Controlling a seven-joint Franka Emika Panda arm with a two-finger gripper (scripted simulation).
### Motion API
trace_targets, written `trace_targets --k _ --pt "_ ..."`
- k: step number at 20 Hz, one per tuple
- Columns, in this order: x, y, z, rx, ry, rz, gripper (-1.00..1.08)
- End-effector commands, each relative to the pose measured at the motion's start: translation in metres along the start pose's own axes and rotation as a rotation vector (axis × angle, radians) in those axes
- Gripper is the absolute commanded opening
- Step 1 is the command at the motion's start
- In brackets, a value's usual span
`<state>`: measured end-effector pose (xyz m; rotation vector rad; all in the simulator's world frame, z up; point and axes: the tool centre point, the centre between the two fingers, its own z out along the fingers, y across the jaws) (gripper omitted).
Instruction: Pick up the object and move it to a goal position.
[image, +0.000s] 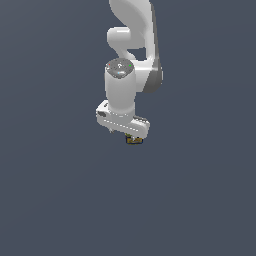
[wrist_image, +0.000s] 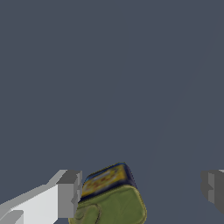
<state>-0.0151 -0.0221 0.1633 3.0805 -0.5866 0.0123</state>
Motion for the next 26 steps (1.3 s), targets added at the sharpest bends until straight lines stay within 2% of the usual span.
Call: trace_targets --k 1,26 --pt "-0.005 -0.002 0.003 0.001 -0.001 0.063 1.0" --pt "-0.051 -0.019 0.033 0.002 -0.008 0.682 1.0"
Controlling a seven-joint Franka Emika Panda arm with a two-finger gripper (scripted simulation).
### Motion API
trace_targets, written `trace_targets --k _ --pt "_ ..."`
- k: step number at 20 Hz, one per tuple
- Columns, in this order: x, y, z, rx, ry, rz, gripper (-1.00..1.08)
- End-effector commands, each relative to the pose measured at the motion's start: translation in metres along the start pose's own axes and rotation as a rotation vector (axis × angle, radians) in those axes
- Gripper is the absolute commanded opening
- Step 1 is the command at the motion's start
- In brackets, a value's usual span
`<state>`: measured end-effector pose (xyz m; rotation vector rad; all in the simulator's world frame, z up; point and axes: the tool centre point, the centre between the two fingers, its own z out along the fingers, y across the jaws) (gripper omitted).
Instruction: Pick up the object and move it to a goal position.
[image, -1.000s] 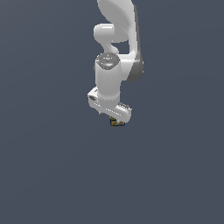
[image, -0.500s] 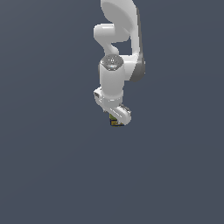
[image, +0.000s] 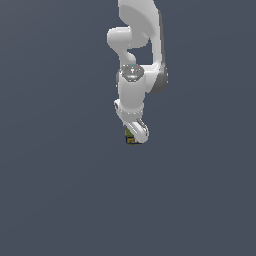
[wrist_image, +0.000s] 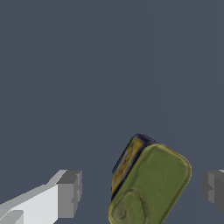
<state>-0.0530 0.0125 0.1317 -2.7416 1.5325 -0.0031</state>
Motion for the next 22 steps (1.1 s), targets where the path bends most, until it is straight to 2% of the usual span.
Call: trace_targets --k 1,14,22 --pt "-0.005 0.002 0.003 0.0 0.0 0.064 1.0" --pt "-0.027 0.013 0.016 -0.001 -0.001 0.381 1.0" --pt "-0.035 0.017 0.021 -0.002 -0.001 0.503 1.0"
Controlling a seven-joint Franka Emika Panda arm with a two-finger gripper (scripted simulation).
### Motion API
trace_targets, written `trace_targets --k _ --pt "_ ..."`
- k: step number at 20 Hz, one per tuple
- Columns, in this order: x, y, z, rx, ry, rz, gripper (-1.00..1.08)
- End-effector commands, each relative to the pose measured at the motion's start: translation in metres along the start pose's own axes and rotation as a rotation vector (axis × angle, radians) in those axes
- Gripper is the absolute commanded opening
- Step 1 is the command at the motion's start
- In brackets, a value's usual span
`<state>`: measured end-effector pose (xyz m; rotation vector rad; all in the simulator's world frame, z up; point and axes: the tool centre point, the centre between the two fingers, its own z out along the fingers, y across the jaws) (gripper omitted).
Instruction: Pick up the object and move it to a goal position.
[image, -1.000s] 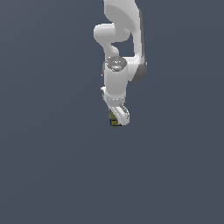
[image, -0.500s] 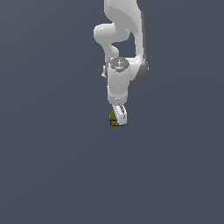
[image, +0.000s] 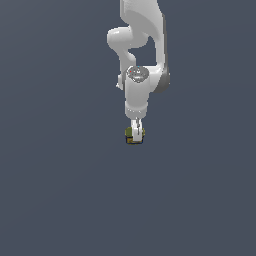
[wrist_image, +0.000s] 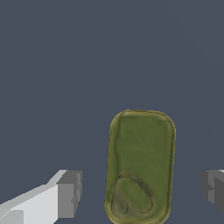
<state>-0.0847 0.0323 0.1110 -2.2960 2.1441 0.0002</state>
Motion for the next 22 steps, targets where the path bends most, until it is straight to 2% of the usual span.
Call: trace_targets --k 1,12,22 --pt "-0.001 0.002 0.001 0.0 0.0 0.03 1.0" --pt "-0.002 0.004 0.005 0.0 0.0 0.057 1.0" --pt "-0.002 0.005 0.045 0.0 0.001 0.061 1.0"
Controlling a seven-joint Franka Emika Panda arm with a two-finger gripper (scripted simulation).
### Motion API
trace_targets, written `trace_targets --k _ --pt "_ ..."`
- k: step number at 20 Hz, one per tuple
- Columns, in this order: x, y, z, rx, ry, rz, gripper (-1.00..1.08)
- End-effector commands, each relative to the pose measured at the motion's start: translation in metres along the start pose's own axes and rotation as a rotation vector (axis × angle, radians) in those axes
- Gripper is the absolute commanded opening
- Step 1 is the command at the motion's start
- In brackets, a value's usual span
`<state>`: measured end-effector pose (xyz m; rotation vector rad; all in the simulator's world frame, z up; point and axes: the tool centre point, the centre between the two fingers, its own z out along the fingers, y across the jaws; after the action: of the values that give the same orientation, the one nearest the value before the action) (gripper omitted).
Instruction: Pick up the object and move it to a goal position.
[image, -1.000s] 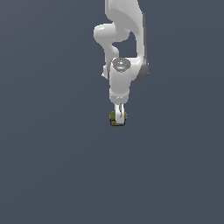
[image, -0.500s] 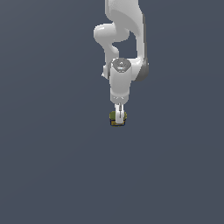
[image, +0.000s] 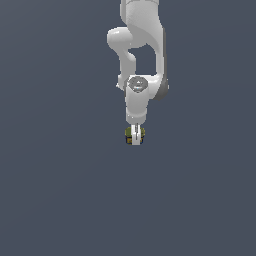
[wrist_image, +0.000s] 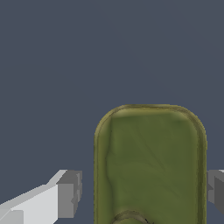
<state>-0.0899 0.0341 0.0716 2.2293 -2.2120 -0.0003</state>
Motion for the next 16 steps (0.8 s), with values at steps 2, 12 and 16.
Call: trace_targets --k 2,12,16 --pt "-0.0002 -0.0003 0.0106 0.001 0.0 0.001 1.0" --pt "-0.0004 -0.0005 0.0131 0.001 0.0 0.001 -1.0" --pt "-0.0001 -0.0011 0.0122 0.003 -0.001 0.001 -1.0"
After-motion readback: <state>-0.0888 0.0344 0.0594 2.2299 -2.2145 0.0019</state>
